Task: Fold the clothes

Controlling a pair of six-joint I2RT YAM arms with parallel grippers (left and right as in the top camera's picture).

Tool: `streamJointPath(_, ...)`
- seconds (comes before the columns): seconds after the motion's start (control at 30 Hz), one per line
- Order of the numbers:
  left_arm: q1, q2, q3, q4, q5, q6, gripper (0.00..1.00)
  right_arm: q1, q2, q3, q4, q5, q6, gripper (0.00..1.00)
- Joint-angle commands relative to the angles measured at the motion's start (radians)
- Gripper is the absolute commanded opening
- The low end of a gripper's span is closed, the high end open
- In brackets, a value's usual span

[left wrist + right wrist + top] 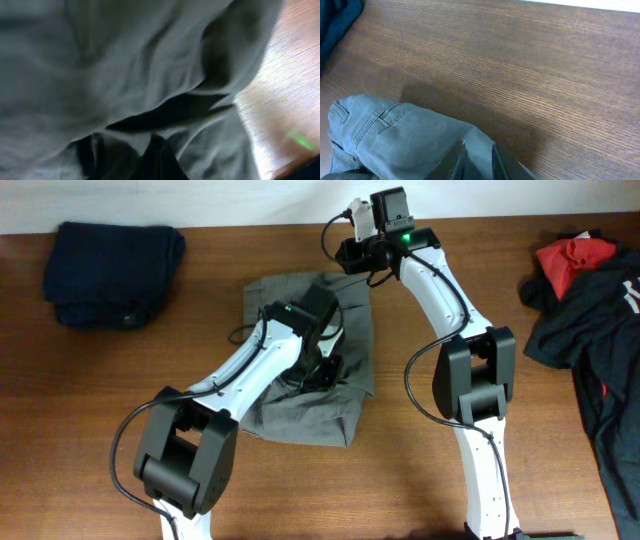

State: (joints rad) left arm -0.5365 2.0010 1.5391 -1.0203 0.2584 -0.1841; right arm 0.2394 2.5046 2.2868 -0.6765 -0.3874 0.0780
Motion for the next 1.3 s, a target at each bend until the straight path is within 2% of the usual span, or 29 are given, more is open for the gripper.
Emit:
streamJointPath(0.0, 0.001, -0.025, -0.06, 0.005, 0.015, -0.013, 0.02, 0.003, 0.045, 0.0, -0.02, -0.021, 0.017, 0.23)
streamJointPath(0.3, 0.088, -0.024, -0.197, 0.014, -0.053, -0.046, 0.05, -0.005, 0.057, 0.0, -0.135, -0.014, 0.005, 0.21)
streamJointPath(0.47, 0.191, -0.025, -0.199, 0.025, -0.132, -0.047, 0.04, -0.04, 0.057, 0.001, -0.224, 0.043, 0.006, 0.12)
streamJointPath(0.53, 0.232, -0.025, -0.199, 0.038, -0.134, -0.047, 0.05, -0.056, 0.056, 0.001, -0.266, 0.044, 0.005, 0.04)
streamJointPath(0.77, 0.38, -0.025, -0.198, 0.211, -0.136, -0.046, 0.09, -0.082, 0.048, 0.001, -0.452, 0.064, 0.005, 0.04)
streamJointPath(0.9, 0.416, -0.025, -0.189, 0.349, -0.136, -0.046, 0.26, -0.082, 0.025, 0.001, -0.565, 0.067, 0.01, 0.04)
streamJointPath(1.03, 0.425, -0.025, -0.108, 0.411, -0.155, -0.018, 0.3, -0.068, -0.016, 0.001, -0.675, 0.067, 0.069, 0.04)
streamJointPath(1.13, 0.425, -0.025, 0.004, 0.399, -0.154, 0.024, 0.37, -0.023, -0.068, 0.001, -0.708, 0.133, 0.145, 0.04)
streamJointPath(1.2, 0.425, -0.025, 0.076, 0.371, -0.154, 0.026, 0.48, 0.015, -0.115, 0.001, -0.715, 0.241, 0.22, 0.04)
streamJointPath(1.27, 0.425, -0.025, 0.175, 0.299, -0.153, 0.026, 0.51, 0.063, -0.186, 0.001, -0.717, 0.389, 0.303, 0.04)
